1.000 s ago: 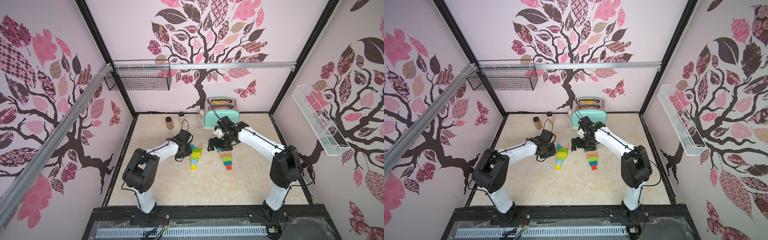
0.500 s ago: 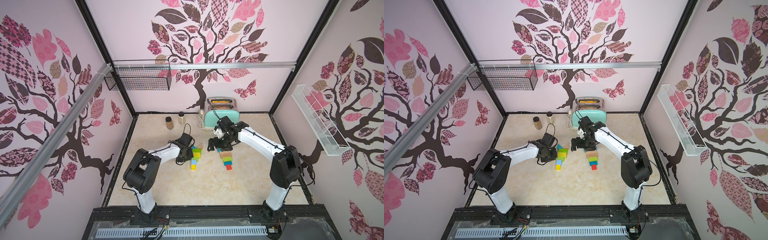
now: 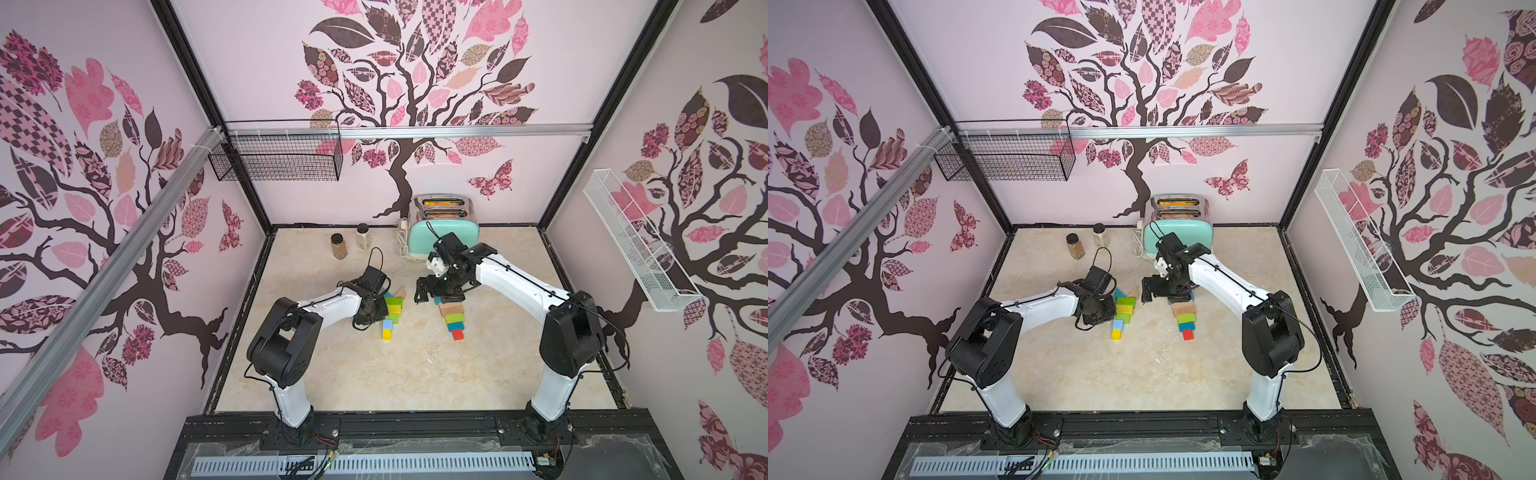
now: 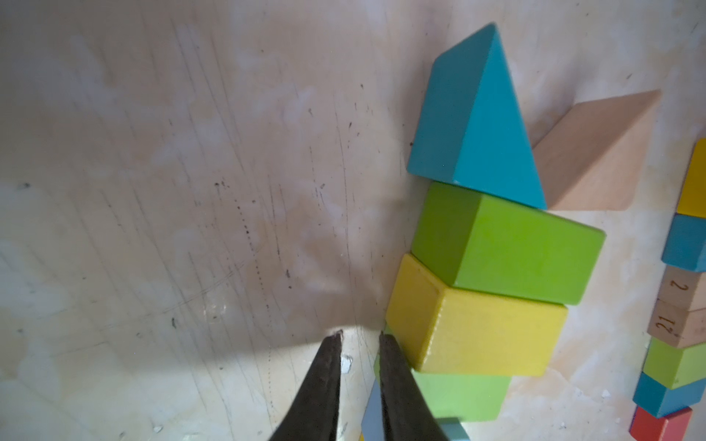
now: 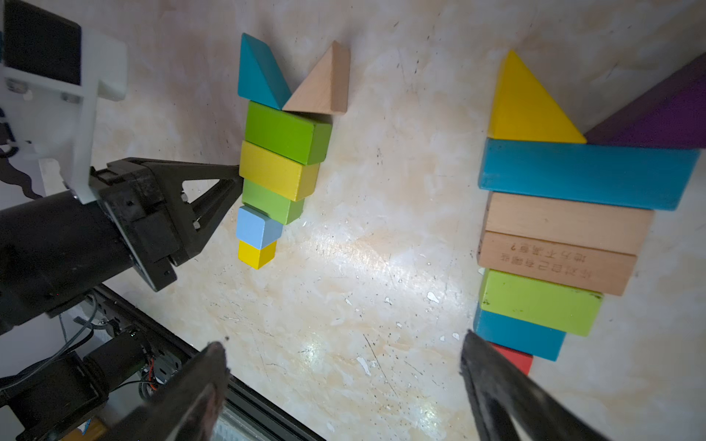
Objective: Assemble a carrot with building blocks
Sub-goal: Adjust the building block at the center of the board.
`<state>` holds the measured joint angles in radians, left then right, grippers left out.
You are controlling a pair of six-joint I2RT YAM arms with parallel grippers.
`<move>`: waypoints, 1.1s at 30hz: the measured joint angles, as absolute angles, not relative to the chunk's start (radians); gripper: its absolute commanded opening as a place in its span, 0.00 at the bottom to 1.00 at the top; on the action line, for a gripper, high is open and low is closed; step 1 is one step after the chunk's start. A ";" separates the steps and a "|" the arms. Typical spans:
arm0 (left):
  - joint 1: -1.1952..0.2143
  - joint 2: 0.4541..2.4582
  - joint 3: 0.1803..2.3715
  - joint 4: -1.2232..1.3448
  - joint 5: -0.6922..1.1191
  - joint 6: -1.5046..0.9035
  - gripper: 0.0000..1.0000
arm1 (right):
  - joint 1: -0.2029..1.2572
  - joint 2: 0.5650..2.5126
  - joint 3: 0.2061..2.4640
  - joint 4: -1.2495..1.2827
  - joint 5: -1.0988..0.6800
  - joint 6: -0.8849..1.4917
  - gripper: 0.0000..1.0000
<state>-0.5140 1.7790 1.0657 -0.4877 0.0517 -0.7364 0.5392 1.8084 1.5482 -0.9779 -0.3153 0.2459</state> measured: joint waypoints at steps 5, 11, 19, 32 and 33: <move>-0.517 1.779 1.066 -0.488 0.052 -0.736 0.24 | 0.539 1.808 1.548 -0.978 -0.318 0.245 0.98; -0.517 1.779 1.066 -0.491 0.045 -0.740 0.28 | 0.540 1.808 1.548 -0.978 -0.322 0.246 0.98; -0.517 1.713 1.032 -0.509 0.018 -0.757 0.32 | 0.543 1.808 1.547 -0.978 -0.322 0.246 0.99; -0.519 1.688 0.971 -0.496 0.040 -0.768 0.33 | 0.547 1.808 1.536 -0.971 -0.322 0.246 0.99; -0.520 1.690 0.971 -0.492 0.044 -0.768 0.32 | 0.547 1.808 1.536 -0.971 -0.322 0.246 0.99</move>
